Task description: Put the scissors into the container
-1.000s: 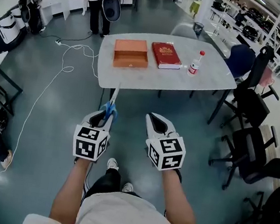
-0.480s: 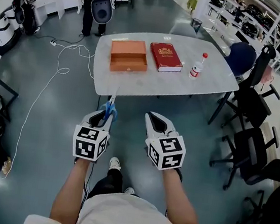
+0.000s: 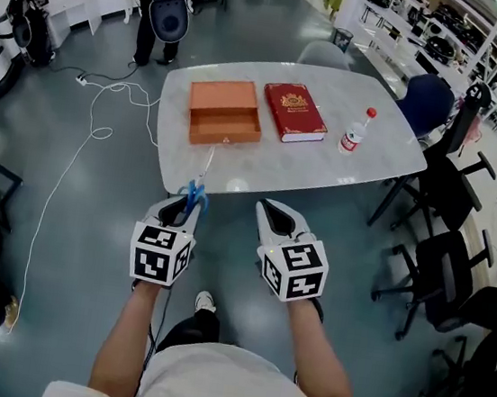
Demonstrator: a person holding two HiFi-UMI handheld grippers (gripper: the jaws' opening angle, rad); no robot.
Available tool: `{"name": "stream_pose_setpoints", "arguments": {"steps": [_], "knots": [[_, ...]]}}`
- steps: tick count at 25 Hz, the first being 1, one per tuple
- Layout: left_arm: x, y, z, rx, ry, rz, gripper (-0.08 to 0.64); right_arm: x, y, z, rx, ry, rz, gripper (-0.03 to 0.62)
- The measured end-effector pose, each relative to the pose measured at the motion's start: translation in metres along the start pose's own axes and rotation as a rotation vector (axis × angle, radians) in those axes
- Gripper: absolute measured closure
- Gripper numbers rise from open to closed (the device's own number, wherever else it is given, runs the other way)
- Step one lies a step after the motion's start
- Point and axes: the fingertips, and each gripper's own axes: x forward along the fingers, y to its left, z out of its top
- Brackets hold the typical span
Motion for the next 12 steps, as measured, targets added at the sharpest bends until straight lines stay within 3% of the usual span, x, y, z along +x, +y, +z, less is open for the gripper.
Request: {"name": "stream_pose_setpoints", "arguments": {"steps": [12], "knots": [[0.052,0.066,0.034,0.01,0.008,-0.032,0.483,0.082,-0.013,0.034,-0.006,0.009,-0.03,0.588]]}}
